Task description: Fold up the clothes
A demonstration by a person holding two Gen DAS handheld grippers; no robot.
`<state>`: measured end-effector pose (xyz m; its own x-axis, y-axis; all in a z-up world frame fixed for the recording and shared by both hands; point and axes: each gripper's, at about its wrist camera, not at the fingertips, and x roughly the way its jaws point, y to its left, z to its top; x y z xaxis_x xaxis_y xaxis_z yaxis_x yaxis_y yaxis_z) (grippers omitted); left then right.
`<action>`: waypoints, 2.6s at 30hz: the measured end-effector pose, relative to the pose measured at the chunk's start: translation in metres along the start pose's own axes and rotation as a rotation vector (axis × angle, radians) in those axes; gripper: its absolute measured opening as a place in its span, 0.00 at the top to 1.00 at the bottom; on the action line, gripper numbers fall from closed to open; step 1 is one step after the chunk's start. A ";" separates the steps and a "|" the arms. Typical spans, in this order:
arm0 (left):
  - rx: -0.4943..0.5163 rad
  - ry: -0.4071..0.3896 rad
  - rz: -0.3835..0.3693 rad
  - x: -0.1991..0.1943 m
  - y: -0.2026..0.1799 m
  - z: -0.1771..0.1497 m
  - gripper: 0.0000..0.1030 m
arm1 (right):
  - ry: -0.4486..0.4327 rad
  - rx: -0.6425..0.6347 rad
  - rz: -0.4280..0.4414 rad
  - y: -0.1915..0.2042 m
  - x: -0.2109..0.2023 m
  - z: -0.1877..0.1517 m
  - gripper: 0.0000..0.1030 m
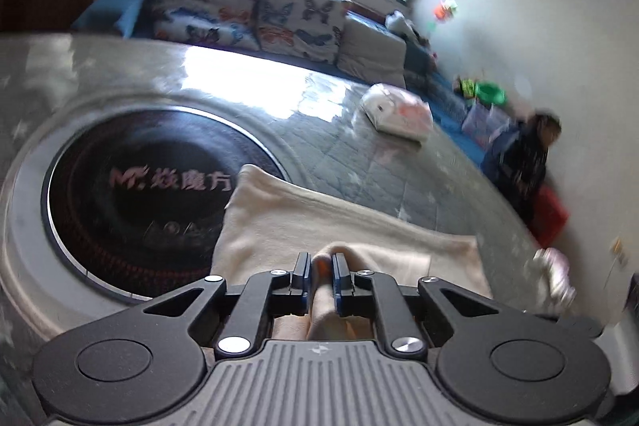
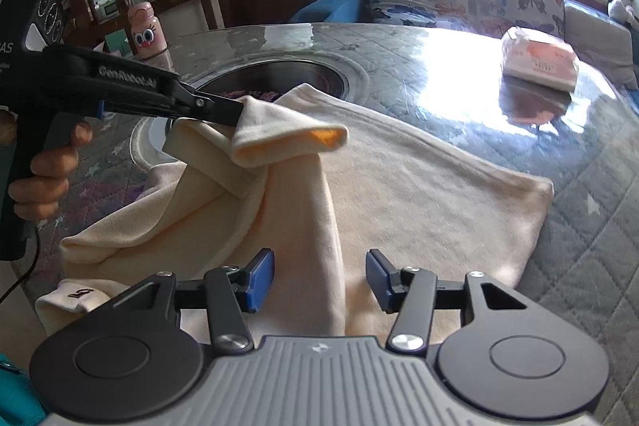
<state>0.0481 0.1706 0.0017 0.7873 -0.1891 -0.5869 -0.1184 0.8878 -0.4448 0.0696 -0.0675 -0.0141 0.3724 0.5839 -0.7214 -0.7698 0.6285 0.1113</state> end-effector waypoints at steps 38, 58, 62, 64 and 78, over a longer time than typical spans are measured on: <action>0.638 -0.036 0.011 0.020 -0.082 -0.029 0.38 | -0.129 -0.066 -0.022 -0.015 0.010 0.056 0.94; 0.162 -0.148 0.055 0.006 -0.007 0.012 0.93 | -0.115 -0.055 0.018 -0.002 0.010 0.038 0.54; 0.089 -0.197 0.111 -0.017 0.015 0.011 0.93 | -0.088 -0.117 0.048 0.019 0.022 0.032 0.50; 0.066 -0.187 0.123 -0.023 0.022 0.011 0.93 | -0.081 -0.140 0.054 0.028 0.030 0.030 0.51; 0.130 -0.006 0.076 0.021 -0.005 -0.008 0.55 | -0.137 -0.082 -0.052 0.016 0.011 0.019 0.96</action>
<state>0.0604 0.1590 -0.0143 0.7824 -0.1170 -0.6117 -0.0990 0.9464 -0.3076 0.0710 -0.0417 -0.0073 0.4758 0.6194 -0.6244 -0.7850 0.6192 0.0160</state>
